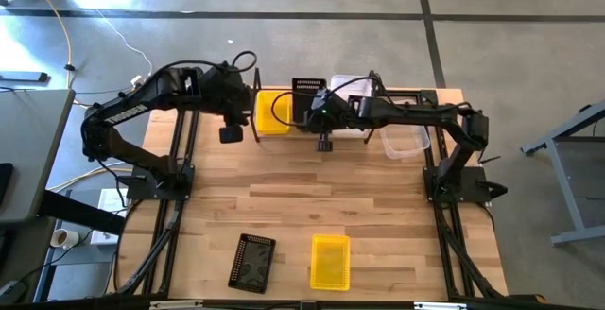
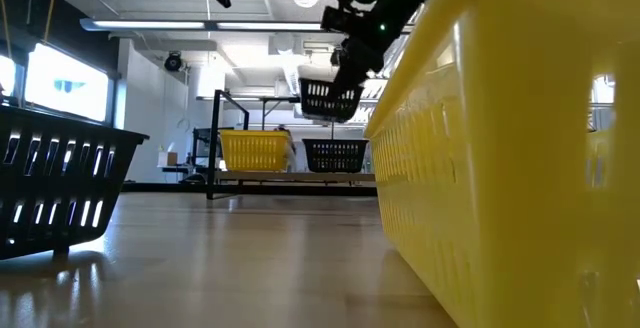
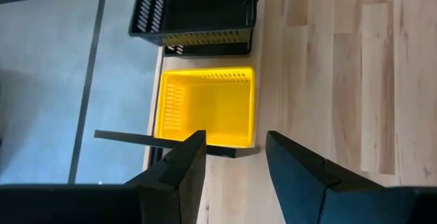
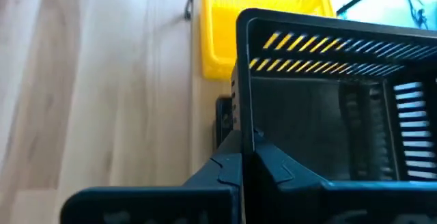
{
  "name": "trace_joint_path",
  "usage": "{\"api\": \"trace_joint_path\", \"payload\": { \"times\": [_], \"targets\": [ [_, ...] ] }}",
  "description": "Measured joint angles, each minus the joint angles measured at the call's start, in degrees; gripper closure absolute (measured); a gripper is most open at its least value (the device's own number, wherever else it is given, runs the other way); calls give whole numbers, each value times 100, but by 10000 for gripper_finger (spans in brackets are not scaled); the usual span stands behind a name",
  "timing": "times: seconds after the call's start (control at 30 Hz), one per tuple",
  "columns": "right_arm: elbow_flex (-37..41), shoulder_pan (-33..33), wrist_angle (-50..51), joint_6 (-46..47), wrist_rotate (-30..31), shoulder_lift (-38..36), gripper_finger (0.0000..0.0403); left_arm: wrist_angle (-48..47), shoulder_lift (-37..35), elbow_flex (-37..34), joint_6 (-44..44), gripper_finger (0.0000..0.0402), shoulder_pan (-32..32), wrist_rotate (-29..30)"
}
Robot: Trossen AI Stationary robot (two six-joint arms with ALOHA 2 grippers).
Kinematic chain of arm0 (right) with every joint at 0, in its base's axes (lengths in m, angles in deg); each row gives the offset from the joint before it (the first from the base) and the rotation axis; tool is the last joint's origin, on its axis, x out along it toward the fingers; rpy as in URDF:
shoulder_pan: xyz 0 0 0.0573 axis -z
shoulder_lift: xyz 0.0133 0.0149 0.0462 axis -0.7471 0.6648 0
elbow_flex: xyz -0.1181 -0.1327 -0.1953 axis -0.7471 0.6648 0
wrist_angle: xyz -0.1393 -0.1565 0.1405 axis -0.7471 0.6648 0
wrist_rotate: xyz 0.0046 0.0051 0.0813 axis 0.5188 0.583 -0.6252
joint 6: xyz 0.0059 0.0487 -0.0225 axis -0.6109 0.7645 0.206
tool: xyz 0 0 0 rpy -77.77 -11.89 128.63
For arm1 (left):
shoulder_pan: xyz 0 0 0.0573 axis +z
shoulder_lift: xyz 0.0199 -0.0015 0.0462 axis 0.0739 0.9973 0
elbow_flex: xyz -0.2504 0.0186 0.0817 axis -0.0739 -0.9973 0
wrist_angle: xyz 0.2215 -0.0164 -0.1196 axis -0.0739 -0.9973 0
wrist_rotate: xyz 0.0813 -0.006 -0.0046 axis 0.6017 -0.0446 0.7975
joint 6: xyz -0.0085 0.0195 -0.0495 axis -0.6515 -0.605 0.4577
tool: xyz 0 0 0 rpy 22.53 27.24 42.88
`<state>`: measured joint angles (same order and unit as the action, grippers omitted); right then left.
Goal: Stack baskets on shelf by color
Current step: Stack the top black bin on top of the black bin on the shelf
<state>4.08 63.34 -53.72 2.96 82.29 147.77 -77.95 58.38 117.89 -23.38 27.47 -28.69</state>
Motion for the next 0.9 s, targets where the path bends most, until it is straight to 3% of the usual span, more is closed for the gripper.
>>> {"api": "trace_joint_path", "payload": {
  "times": [0.9],
  "targets": [
    [268,264,-292,-133,-202,432,403,2,4,0,169,259,156,13]
  ]
}}
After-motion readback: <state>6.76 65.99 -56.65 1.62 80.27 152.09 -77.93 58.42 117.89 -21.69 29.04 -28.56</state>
